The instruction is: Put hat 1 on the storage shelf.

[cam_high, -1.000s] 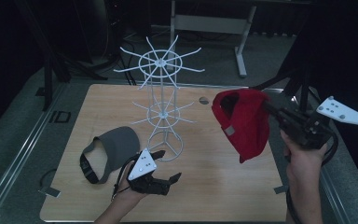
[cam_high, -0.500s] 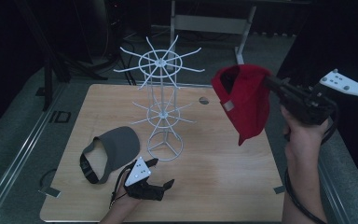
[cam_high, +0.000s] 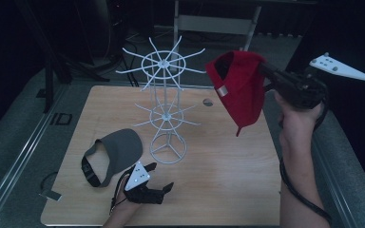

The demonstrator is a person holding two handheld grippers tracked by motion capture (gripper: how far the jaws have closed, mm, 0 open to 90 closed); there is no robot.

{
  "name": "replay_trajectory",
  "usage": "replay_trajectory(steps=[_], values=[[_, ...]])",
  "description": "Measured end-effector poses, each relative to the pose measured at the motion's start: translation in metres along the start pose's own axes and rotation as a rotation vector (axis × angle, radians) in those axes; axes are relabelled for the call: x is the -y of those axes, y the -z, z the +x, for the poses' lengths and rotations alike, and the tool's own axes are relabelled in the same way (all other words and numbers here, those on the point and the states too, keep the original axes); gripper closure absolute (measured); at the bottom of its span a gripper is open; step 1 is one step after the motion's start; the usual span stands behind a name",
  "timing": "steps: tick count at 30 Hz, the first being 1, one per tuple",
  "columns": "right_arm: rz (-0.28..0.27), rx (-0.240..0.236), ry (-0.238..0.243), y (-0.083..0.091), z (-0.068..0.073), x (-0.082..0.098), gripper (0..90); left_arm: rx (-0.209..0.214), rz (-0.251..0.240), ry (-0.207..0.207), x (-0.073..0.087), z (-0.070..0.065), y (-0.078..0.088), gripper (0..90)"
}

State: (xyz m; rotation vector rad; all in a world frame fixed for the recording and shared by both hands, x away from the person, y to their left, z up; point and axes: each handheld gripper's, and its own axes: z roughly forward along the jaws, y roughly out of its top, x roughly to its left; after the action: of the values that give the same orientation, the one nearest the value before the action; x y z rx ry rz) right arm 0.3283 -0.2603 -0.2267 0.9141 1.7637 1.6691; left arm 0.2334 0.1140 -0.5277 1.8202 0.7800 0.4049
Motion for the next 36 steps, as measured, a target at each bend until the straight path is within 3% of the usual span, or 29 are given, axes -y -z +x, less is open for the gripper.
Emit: replay_trajectory(steps=[10, 18, 26, 36], values=[[0.036, -0.027, 0.023, -0.010, 0.008, 0.009, 89.0, -0.019, -0.010, 0.014, 0.003, 0.001, 0.001, 9.8], [0.075, -0.064, 0.035, -0.015, 0.010, 0.029, 88.9, -0.034, -0.012, 0.016, 0.005, 0.002, 0.001, 9.7], [0.117, -0.127, 0.054, -0.014, 0.021, 0.051, 88.8, -0.044, -0.017, 0.027, 0.007, 0.004, 0.003, 9.7], [0.117, -0.173, 0.052, -0.006, 0.028, 0.067, 87.9, -0.053, -0.031, 0.041, 0.010, 0.005, 0.005, 9.7]])
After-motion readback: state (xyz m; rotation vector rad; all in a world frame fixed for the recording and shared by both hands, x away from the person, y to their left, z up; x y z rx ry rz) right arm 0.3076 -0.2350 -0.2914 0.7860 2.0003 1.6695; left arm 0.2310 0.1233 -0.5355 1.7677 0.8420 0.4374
